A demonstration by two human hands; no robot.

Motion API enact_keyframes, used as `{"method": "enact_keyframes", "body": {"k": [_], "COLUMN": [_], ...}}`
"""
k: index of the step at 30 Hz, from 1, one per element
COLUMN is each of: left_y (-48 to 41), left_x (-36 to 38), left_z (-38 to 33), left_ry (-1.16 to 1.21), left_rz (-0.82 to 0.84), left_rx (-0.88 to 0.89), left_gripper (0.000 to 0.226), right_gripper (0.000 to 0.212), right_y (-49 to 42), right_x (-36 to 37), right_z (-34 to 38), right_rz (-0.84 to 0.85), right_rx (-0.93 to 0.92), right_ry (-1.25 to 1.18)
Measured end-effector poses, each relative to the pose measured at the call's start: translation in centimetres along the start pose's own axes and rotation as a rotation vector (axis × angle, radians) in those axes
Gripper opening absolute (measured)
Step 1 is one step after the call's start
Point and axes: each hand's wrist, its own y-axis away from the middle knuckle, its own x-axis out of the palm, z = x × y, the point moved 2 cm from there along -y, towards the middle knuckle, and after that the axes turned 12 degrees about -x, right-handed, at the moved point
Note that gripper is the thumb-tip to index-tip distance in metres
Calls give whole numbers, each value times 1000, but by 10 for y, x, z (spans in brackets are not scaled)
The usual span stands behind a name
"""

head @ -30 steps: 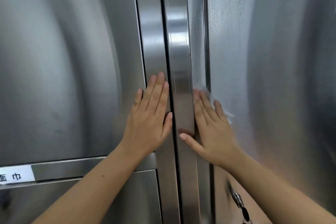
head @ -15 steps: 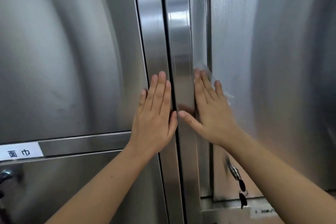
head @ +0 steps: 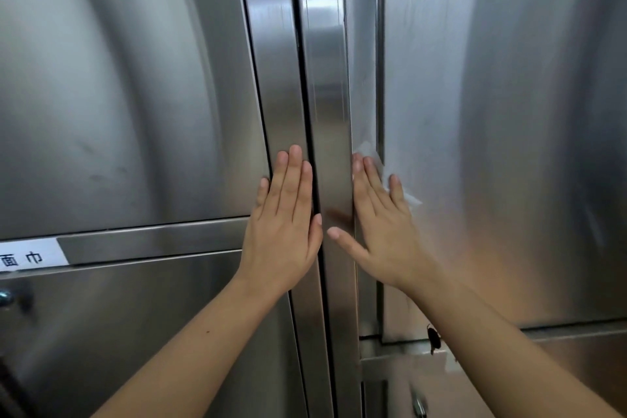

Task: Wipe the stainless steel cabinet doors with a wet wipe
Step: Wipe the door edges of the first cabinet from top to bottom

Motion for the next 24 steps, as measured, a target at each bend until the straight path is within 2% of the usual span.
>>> {"method": "enact_keyframes", "body": {"k": [5, 13, 16, 20, 24], "left_y": [0, 9, 10, 9, 11], "left_x": [1, 4, 3, 4, 5], "left_z": [0, 0, 0, -2, 0], "left_ry": [19, -5, 16, 57, 58], "left_rz": [-5, 7, 18, 30, 22], "left_rx": [-5, 13, 3, -19, -11], "left_gripper": [62, 62, 62, 63, 61], "right_gripper": [84, 84, 84, 84, 86], "right_y": [1, 44, 36, 1, 3], "right_x": [4, 32, 23, -4, -5], "right_z": [2, 11, 9, 0, 1], "right_rz": [10, 171, 152, 36, 90], "right_rx": [24, 67, 30, -1, -22], "right_ry": [8, 9, -1, -8, 57]}}
